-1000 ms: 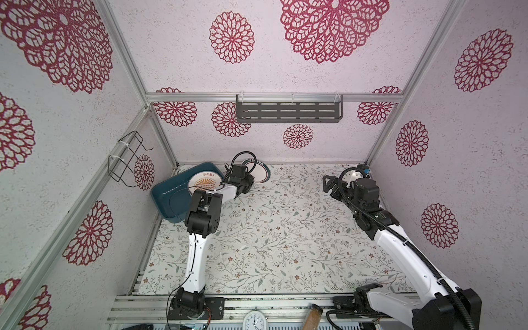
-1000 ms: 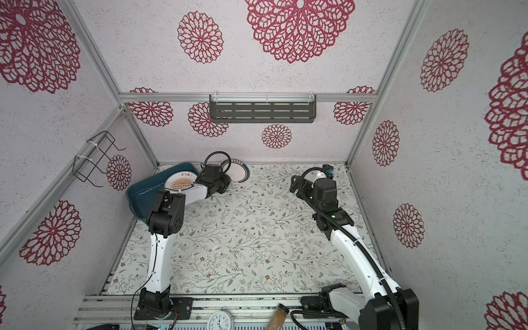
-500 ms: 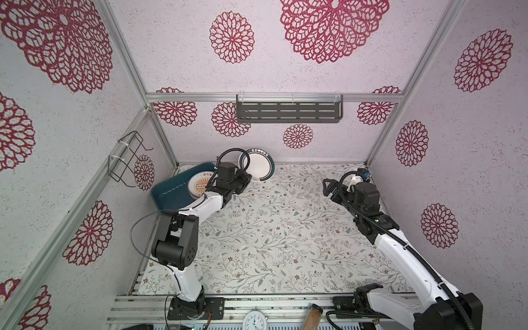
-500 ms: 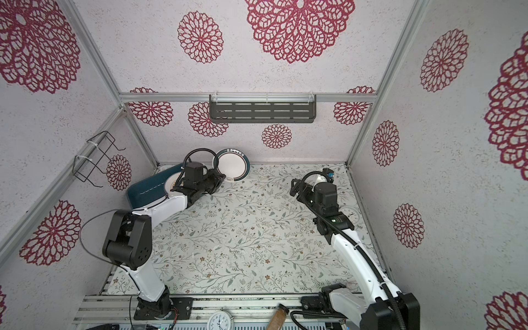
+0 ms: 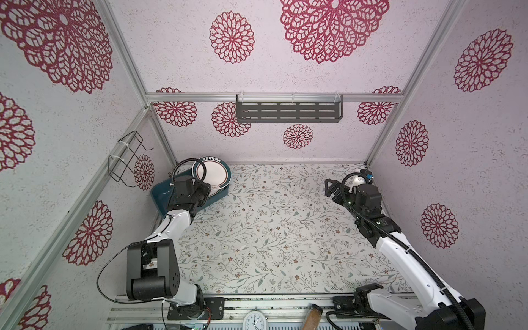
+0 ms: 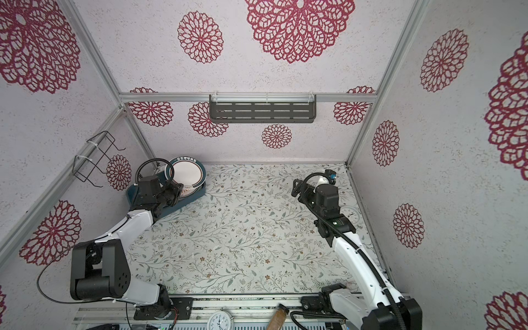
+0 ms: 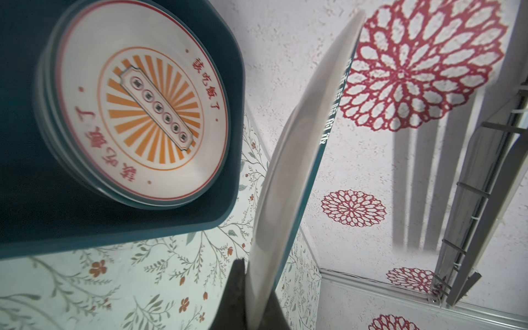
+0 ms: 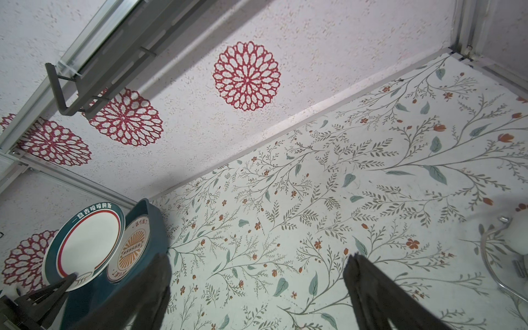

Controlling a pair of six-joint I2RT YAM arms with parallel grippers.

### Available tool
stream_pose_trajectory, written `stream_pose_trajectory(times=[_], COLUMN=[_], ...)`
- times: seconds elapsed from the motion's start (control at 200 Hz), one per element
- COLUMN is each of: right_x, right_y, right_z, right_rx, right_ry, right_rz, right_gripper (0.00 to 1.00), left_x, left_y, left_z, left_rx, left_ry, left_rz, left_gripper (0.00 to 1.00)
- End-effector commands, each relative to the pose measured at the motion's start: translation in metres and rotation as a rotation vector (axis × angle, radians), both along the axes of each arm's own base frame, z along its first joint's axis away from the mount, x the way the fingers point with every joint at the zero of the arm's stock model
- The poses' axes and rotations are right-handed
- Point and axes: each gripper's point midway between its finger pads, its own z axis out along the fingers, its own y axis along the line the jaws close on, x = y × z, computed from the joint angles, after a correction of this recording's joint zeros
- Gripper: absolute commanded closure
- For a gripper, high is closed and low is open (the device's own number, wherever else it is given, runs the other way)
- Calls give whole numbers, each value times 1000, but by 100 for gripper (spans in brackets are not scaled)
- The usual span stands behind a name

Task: Place the plates into the plastic bin on the countertop
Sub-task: 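Lower the red-and-green-rimmed plate onto the stacked plates and open the left gripper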

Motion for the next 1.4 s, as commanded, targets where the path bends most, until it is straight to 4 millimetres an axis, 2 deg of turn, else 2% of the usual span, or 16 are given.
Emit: stream_pose_trajectory(times=[0.0,0.15,0.275,0.671,0.856,1.041,1.156,1.261,1.391], right_x=[6,11,12,8,5,6,9,10,10], right_y=[0,8,10,5,-2,-3,1,1,1], right_z=[19,18,17,14,15,10,9,7,7], right_rx=[4,12,14,-12,-31,-29,-19,-22,-24], right_ry=[-46,-45,-43,-29,-36,-22,-20,-15,-16], right_rz=[1,35,44,30,5,-1,8,11,8], right_gripper=[1,1,1,1,1,1,1,1,1], left_x=[-4,-4,3,39,44,46,46,45,44], left_y=[10,28,34,39,42,37,35,33,30], left_z=[12,0,-8,-44,-68,-74,-73,-70,-65], left_rx=[22,7,-18,-46,-72,-75,-63,-49,-26], left_ry=[-41,-16,1,76,129,150,167,173,178], left_rz=[-12,15,4,-22,-2,-27,-41,-49,-63], left_gripper=[100,100,100,100,100,99,92,79,70])
